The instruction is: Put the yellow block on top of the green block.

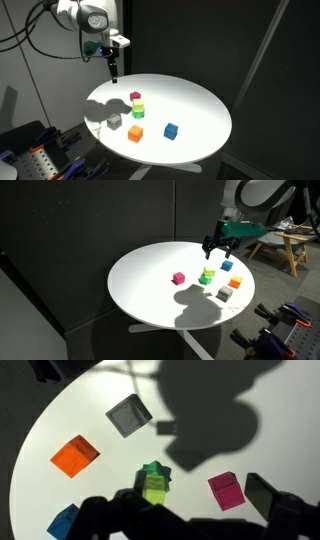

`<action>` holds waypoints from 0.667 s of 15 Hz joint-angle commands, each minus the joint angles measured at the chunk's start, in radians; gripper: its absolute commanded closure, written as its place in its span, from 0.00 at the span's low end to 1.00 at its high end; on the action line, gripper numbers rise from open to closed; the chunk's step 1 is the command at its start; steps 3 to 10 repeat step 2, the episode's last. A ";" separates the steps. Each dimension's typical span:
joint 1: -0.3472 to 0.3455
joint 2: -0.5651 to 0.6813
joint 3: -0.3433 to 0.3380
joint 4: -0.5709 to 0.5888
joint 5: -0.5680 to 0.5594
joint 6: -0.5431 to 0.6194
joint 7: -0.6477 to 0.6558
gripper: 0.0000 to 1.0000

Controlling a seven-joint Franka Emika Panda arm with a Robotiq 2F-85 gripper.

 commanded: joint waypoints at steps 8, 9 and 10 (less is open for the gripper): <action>-0.022 0.000 0.022 0.001 0.004 -0.002 -0.003 0.00; -0.022 0.000 0.022 0.001 0.004 -0.002 -0.003 0.00; -0.022 0.000 0.022 0.001 0.004 -0.002 -0.003 0.00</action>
